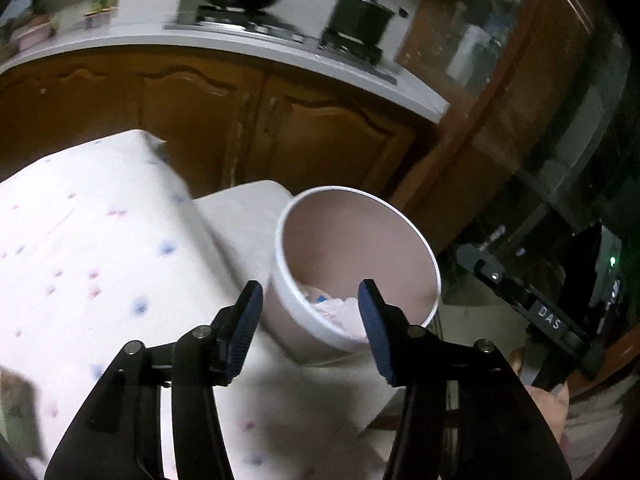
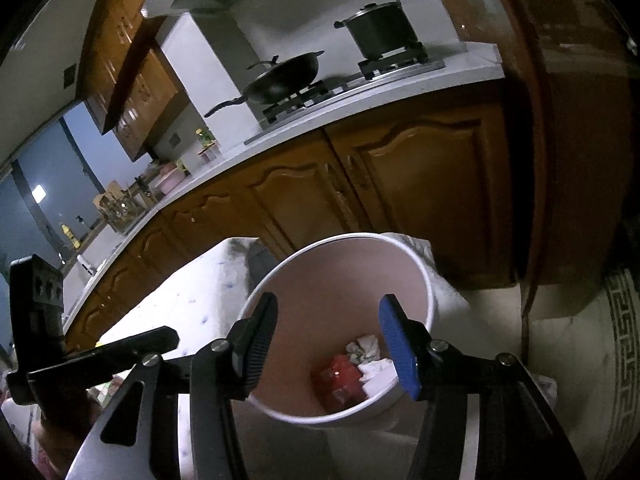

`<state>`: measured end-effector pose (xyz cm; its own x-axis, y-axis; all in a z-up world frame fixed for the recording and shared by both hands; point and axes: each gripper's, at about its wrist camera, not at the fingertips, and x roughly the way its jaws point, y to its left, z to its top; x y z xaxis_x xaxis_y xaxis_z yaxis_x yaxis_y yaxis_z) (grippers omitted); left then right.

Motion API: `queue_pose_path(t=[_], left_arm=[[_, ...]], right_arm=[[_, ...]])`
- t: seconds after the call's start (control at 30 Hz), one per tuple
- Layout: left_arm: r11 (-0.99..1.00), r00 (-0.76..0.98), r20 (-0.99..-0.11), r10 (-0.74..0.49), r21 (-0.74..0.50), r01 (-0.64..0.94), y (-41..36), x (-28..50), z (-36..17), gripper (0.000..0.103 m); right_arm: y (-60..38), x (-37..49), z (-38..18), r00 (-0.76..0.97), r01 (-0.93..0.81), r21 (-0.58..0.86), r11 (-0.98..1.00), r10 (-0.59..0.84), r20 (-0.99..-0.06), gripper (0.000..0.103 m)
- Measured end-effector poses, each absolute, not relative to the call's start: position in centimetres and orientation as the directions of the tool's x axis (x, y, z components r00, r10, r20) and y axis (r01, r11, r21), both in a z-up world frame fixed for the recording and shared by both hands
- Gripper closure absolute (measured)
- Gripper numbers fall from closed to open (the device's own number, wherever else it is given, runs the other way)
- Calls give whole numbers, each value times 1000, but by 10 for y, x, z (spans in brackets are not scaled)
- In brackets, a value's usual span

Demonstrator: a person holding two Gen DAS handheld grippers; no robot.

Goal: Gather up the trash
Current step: 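Open both tools to drop the bag and sponge into the bin, then move both tools back over the table toward the remaining trash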

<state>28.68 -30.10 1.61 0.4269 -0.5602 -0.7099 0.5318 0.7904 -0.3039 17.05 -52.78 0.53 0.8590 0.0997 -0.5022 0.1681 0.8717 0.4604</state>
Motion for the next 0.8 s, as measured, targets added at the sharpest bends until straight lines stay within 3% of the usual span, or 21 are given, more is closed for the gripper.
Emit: queue_pose_path(t=[0.23, 0.37, 0.6, 0.8], left_arm=[[820, 495, -671, -552, -328, 469, -240, 270, 32, 48], [840, 534, -656, -533, -339, 423, -209, 260, 36, 39], [866, 591, -634, -499, -344, 362, -159, 241, 41, 29], [883, 625, -624, -469, -350, 313, -114, 225, 40, 28]], right_arm=[[-491, 160, 21, 871, 101, 455, 885, 142, -470, 36], [-470, 157, 26, 871, 69, 461, 885, 172, -460, 17], [-431, 154, 29, 856, 15, 480, 877, 237, -460, 11], [-395, 156, 30, 835, -32, 474, 880, 284, -471, 11]])
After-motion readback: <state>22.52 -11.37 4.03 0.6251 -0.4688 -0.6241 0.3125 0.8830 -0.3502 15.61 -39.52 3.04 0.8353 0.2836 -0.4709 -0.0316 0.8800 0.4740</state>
